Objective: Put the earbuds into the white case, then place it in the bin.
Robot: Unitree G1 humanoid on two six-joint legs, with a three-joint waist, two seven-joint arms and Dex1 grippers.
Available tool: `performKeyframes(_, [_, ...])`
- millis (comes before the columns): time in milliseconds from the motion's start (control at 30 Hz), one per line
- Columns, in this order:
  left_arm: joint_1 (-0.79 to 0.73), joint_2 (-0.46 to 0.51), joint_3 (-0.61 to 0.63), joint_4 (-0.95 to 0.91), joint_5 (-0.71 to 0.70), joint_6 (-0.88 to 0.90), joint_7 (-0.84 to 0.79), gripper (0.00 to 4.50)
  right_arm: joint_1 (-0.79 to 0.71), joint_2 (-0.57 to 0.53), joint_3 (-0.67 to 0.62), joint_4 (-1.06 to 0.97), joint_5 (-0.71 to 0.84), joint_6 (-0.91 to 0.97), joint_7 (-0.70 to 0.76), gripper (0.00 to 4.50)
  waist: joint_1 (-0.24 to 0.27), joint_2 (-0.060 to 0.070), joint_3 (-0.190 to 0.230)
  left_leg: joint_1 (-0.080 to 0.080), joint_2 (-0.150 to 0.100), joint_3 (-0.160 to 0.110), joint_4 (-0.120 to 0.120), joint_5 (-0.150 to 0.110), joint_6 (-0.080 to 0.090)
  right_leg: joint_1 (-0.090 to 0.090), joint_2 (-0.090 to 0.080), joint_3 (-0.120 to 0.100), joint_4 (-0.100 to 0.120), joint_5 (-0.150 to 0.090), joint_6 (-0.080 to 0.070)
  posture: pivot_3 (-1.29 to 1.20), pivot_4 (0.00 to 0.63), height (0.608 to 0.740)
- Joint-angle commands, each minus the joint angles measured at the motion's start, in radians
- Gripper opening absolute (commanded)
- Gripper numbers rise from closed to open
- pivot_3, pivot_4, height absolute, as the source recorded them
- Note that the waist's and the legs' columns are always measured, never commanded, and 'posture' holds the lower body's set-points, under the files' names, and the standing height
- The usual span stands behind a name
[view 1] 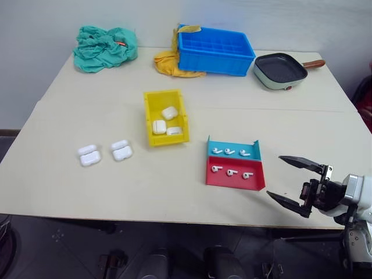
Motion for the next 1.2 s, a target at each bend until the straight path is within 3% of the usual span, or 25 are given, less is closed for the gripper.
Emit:
performKeyframes(33, [0.021,0.038,0.060,-0.147,-0.127,0.148,0.037,4.47,-0.017,0.002,0.010,0.042,-0.004,-0.071,0.091,4.50,0.000,-0.001,-0.001,0.000,0.000,0.000,0.000,0.000,0.000,0.000,0.000,0.000,0.000,0.000,0.000,0.00,0.150,0.740])
performKeyframes(167, [-0.028,0.140,0.065,-0.307,-0.292,0.382,0.156,4.47,-0.042,-0.013,0.032,0.047,-0.006,-0.037,0.078,4.50,-0.001,0.000,0.000,0.000,0.000,-0.002,0.000,0.001,-0.001,0.000,0.000,0.000,0.000,0.000,-0.001,0.00,0.150,0.740])
performKeyframes(300, [-0.215,0.290,0.034,-0.297,-0.672,0.629,0.573,4.47,-0.055,-0.025,0.045,0.051,-0.002,-0.002,0.081,4.50,-0.002,0.004,0.000,0.000,0.000,-0.002,0.000,0.002,-0.003,0.000,0.000,0.000,0.002,0.000,-0.001,0.00,0.150,0.740])
performKeyframes(433, [-0.393,0.437,-0.172,-0.258,-0.873,0.632,0.928,4.47,-0.078,-0.025,0.057,0.068,-0.006,0.010,0.081,4.50,-0.003,0.004,0.000,0.000,0.000,-0.003,0.000,0.002,-0.003,-0.001,0.001,-0.001,0.003,0.000,-0.001,0.00,0.150,0.740])
performKeyframes(533, [-0.548,0.422,-0.343,-0.241,-0.947,0.536,1.195,4.47,-0.090,-0.022,0.060,0.081,-0.011,0.011,0.083,4.50,-0.004,0.005,0.000,0.000,-0.001,-0.003,0.000,0.002,-0.004,-0.001,0.001,-0.001,0.003,0.000,0.000,0.00,0.150,0.740])
performKeyframes(633, [-0.670,0.386,-0.496,-0.233,-0.953,0.487,1.351,4.47,-0.096,-0.020,0.058,0.089,-0.017,0.010,0.082,4.50,-0.002,0.005,0.000,0.000,-0.001,-0.003,0.000,0.003,-0.004,-0.002,0.002,-0.001,0.003,0.000,0.000,0.00,0.150,0.740])
performKeyframes(767, [-0.767,0.276,-0.644,-0.239,-0.852,0.433,1.494,4.47,-0.098,-0.019,0.057,0.096,-0.042,-0.006,0.068,4.50,0.000,0.005,0.000,-0.001,-0.002,-0.003,0.001,0.003,-0.004,-0.002,0.002,-0.001,0.003,0.000,0.001,0.00,0.150,0.740])
performKeyframes(933, [-0.799,0.199,-0.697,-0.222,-0.778,0.411,1.557,4.47,-0.086,-0.018,0.049,0.096,-0.050,-0.009,0.057,4.50,-0.001,0.005,0.000,-0.001,-0.002,-0.003,0.002,0.003,-0.006,-0.003,0.003,-0.001,0.004,0.000,0.001,0.00,0.150,0.740])
performKeyframes(1200, [-0.849,0.113,-0.747,-0.154,-0.609,0.419,1.505,4.47,-0.040,-0.019,0.025,0.090,-0.031,-0.019,0.067,4.50,0.004,0.005,0.000,-0.002,-0.002,-0.003,0.004,0.004,-0.006,-0.002,0.003,-0.001,0.005,0.001,0.001,0.00,0.150,0.740])
